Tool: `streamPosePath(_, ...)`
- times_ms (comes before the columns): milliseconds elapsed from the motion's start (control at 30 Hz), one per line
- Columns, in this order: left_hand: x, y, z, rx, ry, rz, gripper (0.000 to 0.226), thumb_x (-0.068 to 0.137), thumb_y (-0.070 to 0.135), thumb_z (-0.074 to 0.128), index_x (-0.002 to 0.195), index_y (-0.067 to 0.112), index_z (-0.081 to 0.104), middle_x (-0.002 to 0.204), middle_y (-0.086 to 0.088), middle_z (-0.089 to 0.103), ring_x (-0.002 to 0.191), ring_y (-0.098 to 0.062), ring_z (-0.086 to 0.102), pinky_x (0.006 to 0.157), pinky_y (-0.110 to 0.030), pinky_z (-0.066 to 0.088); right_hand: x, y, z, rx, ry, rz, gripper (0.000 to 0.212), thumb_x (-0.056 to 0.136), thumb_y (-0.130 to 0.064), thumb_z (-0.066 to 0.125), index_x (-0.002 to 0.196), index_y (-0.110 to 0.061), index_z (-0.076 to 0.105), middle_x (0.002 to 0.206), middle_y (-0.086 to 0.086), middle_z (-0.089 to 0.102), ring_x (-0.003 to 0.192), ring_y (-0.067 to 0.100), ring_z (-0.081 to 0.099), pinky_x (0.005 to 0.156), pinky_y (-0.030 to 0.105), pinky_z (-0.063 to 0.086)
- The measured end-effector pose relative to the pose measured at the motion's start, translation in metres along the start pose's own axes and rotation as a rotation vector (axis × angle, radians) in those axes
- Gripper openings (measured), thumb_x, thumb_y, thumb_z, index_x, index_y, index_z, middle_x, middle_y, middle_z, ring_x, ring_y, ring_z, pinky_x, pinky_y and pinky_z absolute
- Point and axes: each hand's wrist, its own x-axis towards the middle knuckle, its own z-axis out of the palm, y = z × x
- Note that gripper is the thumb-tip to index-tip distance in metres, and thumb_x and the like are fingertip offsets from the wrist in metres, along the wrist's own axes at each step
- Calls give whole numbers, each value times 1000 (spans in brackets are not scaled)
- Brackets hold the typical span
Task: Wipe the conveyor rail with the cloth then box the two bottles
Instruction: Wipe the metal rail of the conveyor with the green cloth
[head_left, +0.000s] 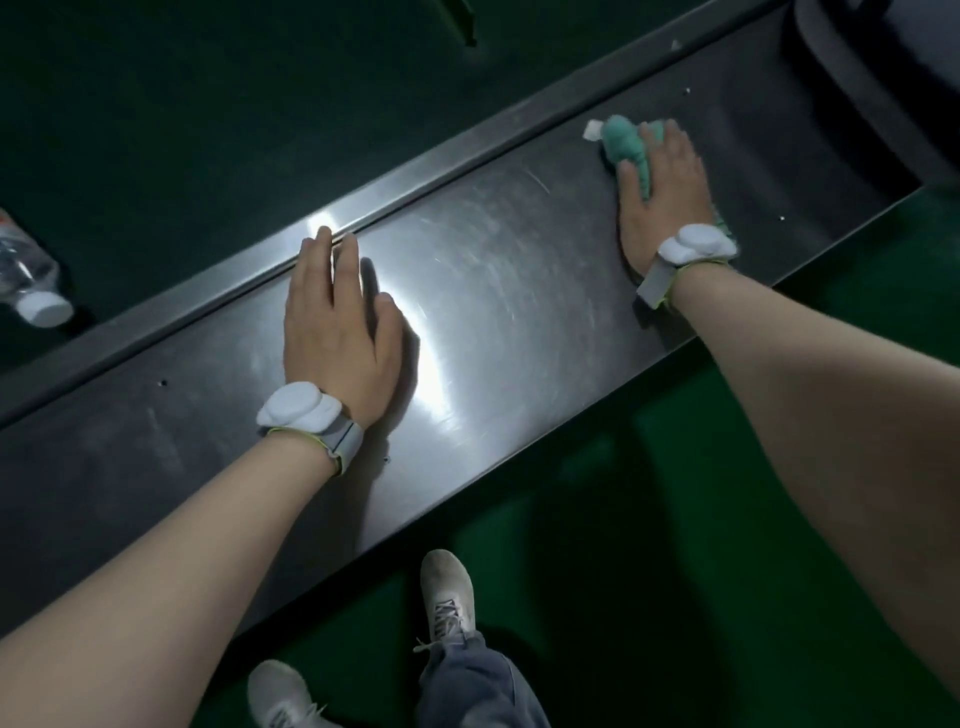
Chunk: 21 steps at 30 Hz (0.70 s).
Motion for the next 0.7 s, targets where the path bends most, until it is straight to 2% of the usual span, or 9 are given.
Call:
streamPosePath(67,-9,-12,-6,6,21,-10,60,112,31,39,166,6,30,177,-16,24,165,-34,18,134,-41,13,-3,-9,1,138,50,90,60,118,-41,32,171,-13,26,180,8,20,167,24,16,136,35,10)
streamPosePath(167,-22,-29,-11,6,14,-51,63,111,34,35,167,5,29,177,-18,23,165,-34,19,135,-46,15,-26,-37,9,234,70,160,63,118,-45,33,171,-13,27,179,6,25,166,23,21,136,37,15)
streamPosePath(267,-36,-38,-13,-20,-3,-99,66,110,37,32,166,3,29,176,-20,24,164,-36,21,134,-51,18,-72,-84,42,213,16,19,63,117,-43,37,169,-10,28,177,13,26,165,30,22,137,44,15)
streamPosePath(367,-49,-44,-14,-57,37,-152,67,109,35,31,165,0,31,174,-23,28,162,-38,24,134,-51,19,-125,-138,88,49,-58,-212,59,117,-43,29,170,-16,27,178,14,21,167,32,16,136,43,2)
streamPosePath(467,-55,-45,-17,-121,118,-152,70,107,35,27,164,-5,31,172,-25,31,162,-39,26,133,-50,18,-177,-177,126,-43,-118,-395,64,113,-47,22,171,-21,25,179,19,15,167,37,9,137,50,3)
streamPosePath(567,-63,-49,-22,-135,146,-91,70,107,35,26,164,-5,31,173,-25,30,162,-39,25,133,-50,18,-207,-187,140,-138,-179,-484,70,108,-44,25,173,-20,13,180,21,2,167,39,-3,136,53,6)
streamPosePath(633,-67,-54,-25,-126,123,-63,70,107,34,27,165,-4,30,173,-24,29,163,-38,24,133,-52,19,-207,-179,134,-139,-211,-524,75,103,-44,17,173,-19,14,180,21,3,167,38,-2,136,52,3)
streamPosePath(700,-73,-60,-27,-97,116,-47,69,107,34,29,164,-4,32,172,-26,30,161,-40,26,132,-53,21,-201,-160,122,-142,-225,-562,76,102,-48,17,172,-19,19,180,20,7,167,38,3,137,52,5)
